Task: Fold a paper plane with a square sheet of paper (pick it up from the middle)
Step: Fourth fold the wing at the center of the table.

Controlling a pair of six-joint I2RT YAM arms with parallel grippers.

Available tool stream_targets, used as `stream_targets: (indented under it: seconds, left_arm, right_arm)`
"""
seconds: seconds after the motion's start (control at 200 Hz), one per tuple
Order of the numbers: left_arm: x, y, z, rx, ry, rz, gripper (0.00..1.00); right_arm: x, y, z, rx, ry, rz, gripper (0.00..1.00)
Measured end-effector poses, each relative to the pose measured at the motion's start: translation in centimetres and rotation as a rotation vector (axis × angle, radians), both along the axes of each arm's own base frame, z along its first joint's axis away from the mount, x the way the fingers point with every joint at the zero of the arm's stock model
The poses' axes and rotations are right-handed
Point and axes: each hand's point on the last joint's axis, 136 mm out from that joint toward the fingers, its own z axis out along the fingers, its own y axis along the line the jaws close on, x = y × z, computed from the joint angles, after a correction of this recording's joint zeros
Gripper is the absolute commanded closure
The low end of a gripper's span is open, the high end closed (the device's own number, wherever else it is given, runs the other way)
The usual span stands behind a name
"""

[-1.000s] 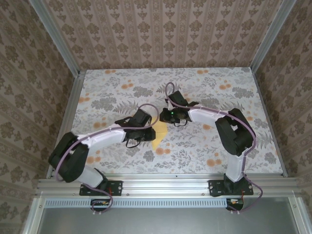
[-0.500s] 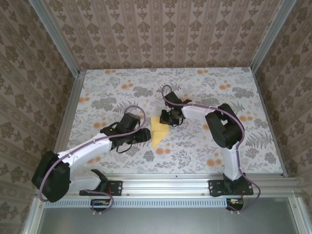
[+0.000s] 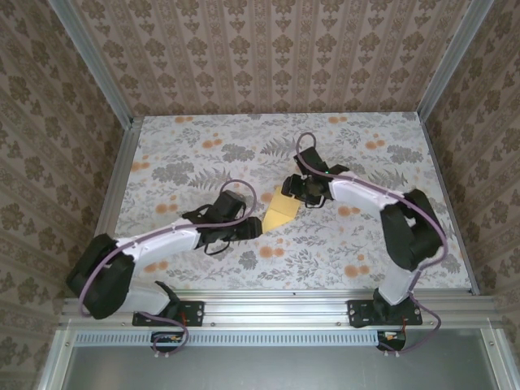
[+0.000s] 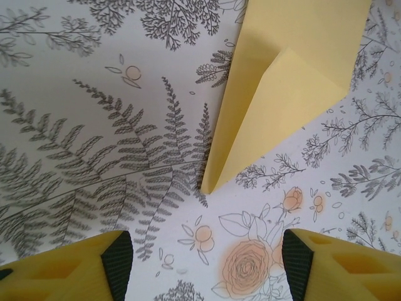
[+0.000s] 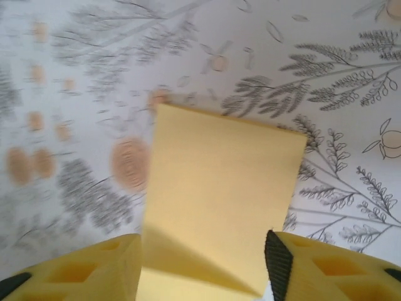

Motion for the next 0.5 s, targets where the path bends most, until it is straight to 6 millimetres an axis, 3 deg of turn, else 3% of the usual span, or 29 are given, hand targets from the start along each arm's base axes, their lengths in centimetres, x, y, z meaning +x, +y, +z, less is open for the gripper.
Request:
stream_targets:
  seconds: [0.135,0.31,0.5]
  left_arm:
    - [1.5,-1.5,-0.2,0.007,-0.020,-0.027,0.37]
    - [3.5,-3.3,-0.5,0.025,-0.040,-0.064,0.46]
    - [5.5,-3.5,-1.7,0.042,-0.025,-0.050,0.60]
  right_arm:
    - [-1.9,-0.7,1.6,0.070,-0.037,0.009,0.32]
    - [-4.1,-1.5,-0.4,0.117,0.000,0.003,0.26]
    - [-5.4,-1.0,-2.3,0.195,0.034,-0.018,0.26]
